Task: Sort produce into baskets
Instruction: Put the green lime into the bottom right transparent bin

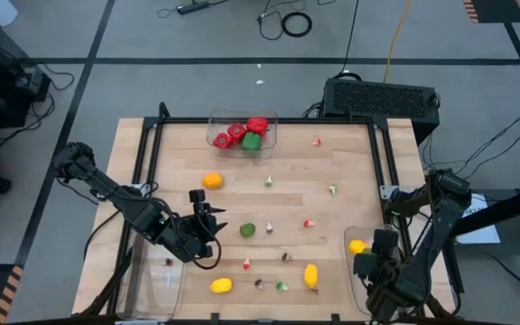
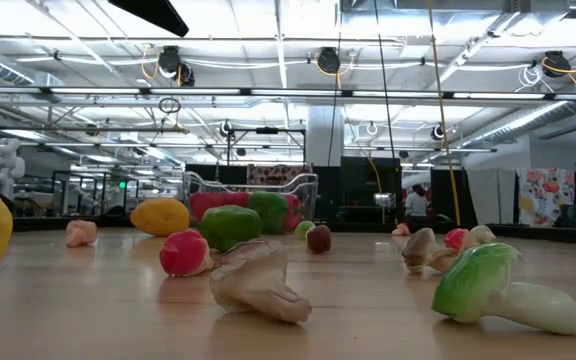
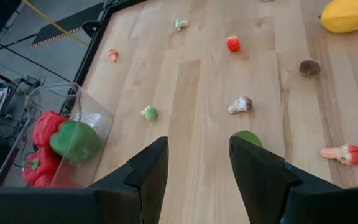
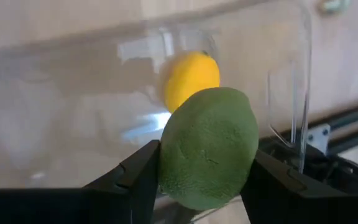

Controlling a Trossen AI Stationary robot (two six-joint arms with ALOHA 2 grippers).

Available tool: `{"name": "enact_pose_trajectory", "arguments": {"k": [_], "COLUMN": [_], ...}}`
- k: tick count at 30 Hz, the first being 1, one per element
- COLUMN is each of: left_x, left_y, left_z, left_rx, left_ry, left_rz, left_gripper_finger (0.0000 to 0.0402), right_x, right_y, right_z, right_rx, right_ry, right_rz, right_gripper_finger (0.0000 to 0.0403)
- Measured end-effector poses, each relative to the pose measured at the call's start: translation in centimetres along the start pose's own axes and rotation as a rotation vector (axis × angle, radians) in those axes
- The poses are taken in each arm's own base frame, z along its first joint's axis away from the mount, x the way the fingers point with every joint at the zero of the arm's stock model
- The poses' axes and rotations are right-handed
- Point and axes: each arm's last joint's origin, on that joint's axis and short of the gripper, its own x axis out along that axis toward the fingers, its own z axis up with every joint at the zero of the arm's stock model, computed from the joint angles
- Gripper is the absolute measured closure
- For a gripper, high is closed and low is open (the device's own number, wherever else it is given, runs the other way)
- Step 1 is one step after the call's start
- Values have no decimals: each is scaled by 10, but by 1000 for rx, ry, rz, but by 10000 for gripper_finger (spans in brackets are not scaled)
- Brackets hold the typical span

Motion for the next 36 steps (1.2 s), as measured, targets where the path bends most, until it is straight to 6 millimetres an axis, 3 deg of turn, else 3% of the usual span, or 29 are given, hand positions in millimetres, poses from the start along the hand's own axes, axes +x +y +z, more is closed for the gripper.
{"name": "enact_pose_trajectory", "arguments": {"k": [11,15,21,26,30,36], "left_x": [1,6,15,25,36,59], "left_y": [1,6,14,14,12,12], "left_z": [2,4,11,10,11,6], "left_rx": [-12,-44,-111,-110,-117,-185], "left_ry": [-9,-13,-42,-7,9,79], "left_rz": [3,19,42,39,28,12], "left_gripper_finger": [224,224,224,224,224,223], "right_x": [56,63,60,35,-7,-67], "right_y": [13,15,18,12,0,-19], "right_z": [-4,-4,-3,-2,0,13], "right_rx": [0,16,24,-4,14,189], "right_ry": [-15,-23,-33,-20,-12,-389], "right_rz": [36,58,87,50,15,171], "right_gripper_finger": [218,209,148,121,128,143]}}
